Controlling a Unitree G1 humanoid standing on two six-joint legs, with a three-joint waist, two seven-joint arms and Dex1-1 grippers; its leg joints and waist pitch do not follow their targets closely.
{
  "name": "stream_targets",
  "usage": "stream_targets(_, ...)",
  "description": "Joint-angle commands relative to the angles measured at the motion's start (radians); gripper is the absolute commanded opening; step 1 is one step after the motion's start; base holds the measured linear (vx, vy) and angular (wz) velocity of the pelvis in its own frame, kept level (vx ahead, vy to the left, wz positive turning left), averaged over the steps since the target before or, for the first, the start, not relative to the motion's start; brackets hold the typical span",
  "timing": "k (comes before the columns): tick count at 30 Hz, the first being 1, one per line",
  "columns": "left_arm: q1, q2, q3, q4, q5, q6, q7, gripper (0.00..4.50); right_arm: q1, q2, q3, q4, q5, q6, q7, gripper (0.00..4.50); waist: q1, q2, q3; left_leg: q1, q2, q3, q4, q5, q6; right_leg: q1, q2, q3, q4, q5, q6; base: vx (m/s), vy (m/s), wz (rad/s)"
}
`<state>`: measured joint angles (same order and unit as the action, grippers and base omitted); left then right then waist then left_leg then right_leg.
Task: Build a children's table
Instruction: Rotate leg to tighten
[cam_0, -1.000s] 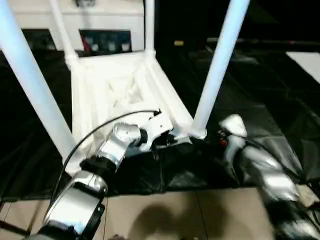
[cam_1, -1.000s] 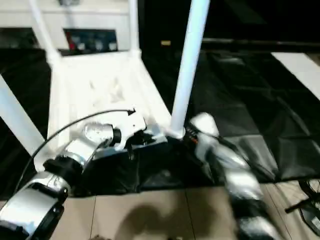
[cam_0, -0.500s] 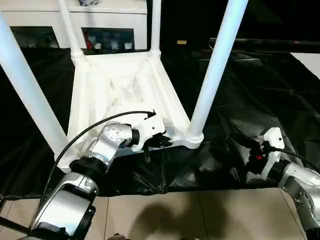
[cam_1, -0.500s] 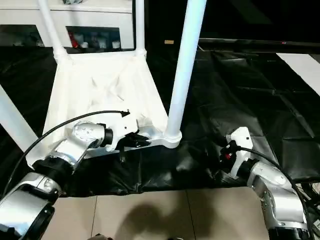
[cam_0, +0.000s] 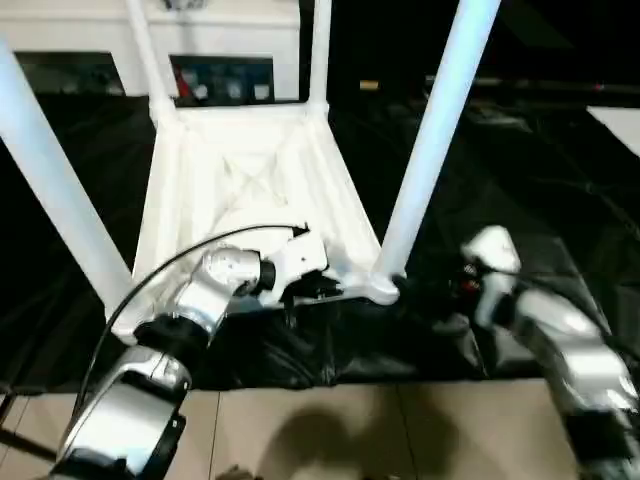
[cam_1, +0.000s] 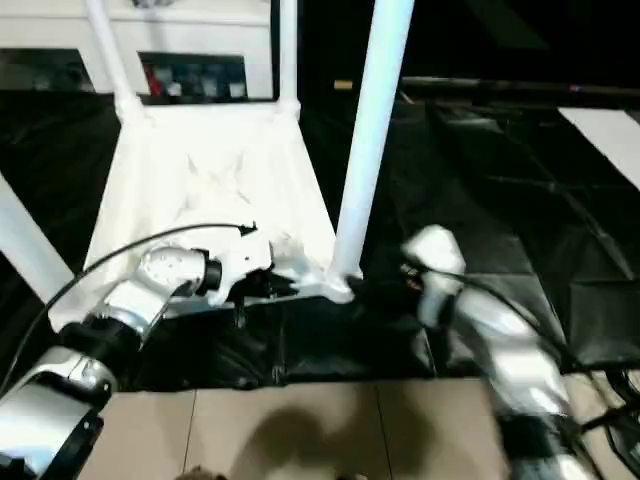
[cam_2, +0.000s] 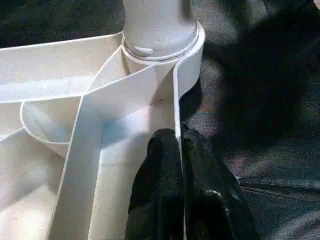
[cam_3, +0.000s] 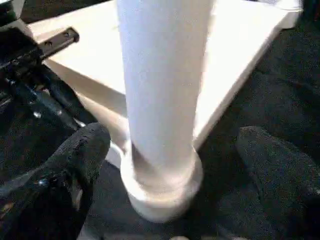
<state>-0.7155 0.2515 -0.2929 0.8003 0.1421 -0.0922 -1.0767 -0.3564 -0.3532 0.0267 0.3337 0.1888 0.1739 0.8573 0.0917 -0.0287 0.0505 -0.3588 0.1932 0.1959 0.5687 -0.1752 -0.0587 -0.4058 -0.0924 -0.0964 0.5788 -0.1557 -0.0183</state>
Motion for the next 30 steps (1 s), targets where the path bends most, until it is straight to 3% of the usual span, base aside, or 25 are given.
stream_targets(1, -0.007, -0.002, -0.023, -0.026, 0.013, 0.003, -0.010, 0.00, -0.032, 0.001, 0.022, 0.054, -0.032, -0.027, 0.010, 4.49, 0.001, -0.004, -0.071, 0.008, 0.043, -0.016, -0.052, -0.155, 0.071, 0.058, -0.065, 0.052, -0.046, -0.132, -0.237, 0.000, 0.000, 0.00)
stream_targets(3, -0.007, -0.002, -0.025, -0.025, 0.014, 0.003, -0.010, 0.00, -0.065, 0.008, 0.032, 0.101, -0.041, -0.040, 0.013, 4.33, 0.003, -0.009, -0.070, 0.008, 0.043, -0.015, -0.051, -0.155, 0.075, 0.059, -0.066, 0.053, -0.046, -0.132, -0.238, 0.000, 0.000, 0.00)
stream_targets(8, -0.008, 0.003, -0.028, -0.022, 0.013, 0.003, -0.011, 0.00, -0.123, 0.011, 0.062, 0.208, -0.071, -0.090, 0.031, 4.05, 0.002, -0.006, -0.072, 0.008, 0.043, -0.015, -0.050, -0.155, 0.071, 0.059, -0.068, 0.052, -0.042, -0.141, -0.244, 0.000, 0.000, 0.00)
stream_targets(10, -0.011, 0.005, -0.028, -0.020, 0.014, 0.004, -0.013, 0.00, -0.145, 0.008, 0.071, 0.252, -0.081, -0.116, 0.043, 3.69, 0.005, -0.007, -0.072, 0.008, 0.043, -0.014, -0.049, -0.155, 0.070, 0.061, -0.068, 0.053, -0.042, -0.146, -0.242, 0.000, 0.000, 0.00)
stream_targets(12, -0.014, 0.009, -0.027, -0.018, 0.014, 0.004, -0.017, 0.00, -0.164, 0.008, 0.073, 0.285, -0.081, -0.132, 0.054, 3.68, 0.004, -0.007, -0.073, 0.007, 0.043, -0.014, -0.049, -0.146, 0.073, 0.061, -0.066, 0.053, -0.040, -0.132, -0.246, 0.000, 0.000, 0.00)
stream_targets(16, -0.017, 0.014, -0.026, -0.013, 0.014, 0.002, -0.018, 0.00, -0.183, 0.009, 0.076, 0.320, -0.087, -0.152, 0.068, 3.25, 0.005, -0.006, -0.073, 0.006, 0.044, -0.013, -0.047, -0.140, 0.083, 0.062, -0.065, 0.052, -0.036, -0.113, -0.253, 0.000, 0.000, 0.00)
stream_targets(20, -0.023, 0.023, -0.028, -0.003, 0.014, -0.003, -0.024, 0.00, -0.224, 0.020, 0.078, 0.387, -0.088, -0.199, 0.095, 2.83, 0.005, -0.004, -0.072, 0.007, 0.044, -0.014, -0.047, -0.166, 0.072, 0.060, -0.066, 0.051, -0.041, -0.158, -0.247, 0.000, 0.000, 0.00)
stream_targets(27, -0.026, 0.031, -0.031, 0.005, 0.017, -0.005, -0.025, 0.00, -0.238, 0.035, 0.089, 0.411, -0.088, -0.235, 0.130, 2.20, 0.005, -0.006, -0.071, 0.007, 0.046, -0.014, -0.047, -0.177, 0.068, 0.057, -0.064, 0.052, -0.039, -0.164, -0.245, 0.000, 0.000, 0.00)
stream_targets(30, -0.028, 0.023, -0.027, 0.012, 0.020, 0.008, 0.000, 0.00, -0.229, 0.048, 0.098, 0.409, -0.087, -0.229, 0.134, 2.03, 0.004, -0.008, -0.068, 0.007, 0.045, -0.014, -0.048, -0.201, 0.059, 0.057, -0.067, 0.053, -0.045, -0.216, -0.233, 0.000, 0.000, 0.00)
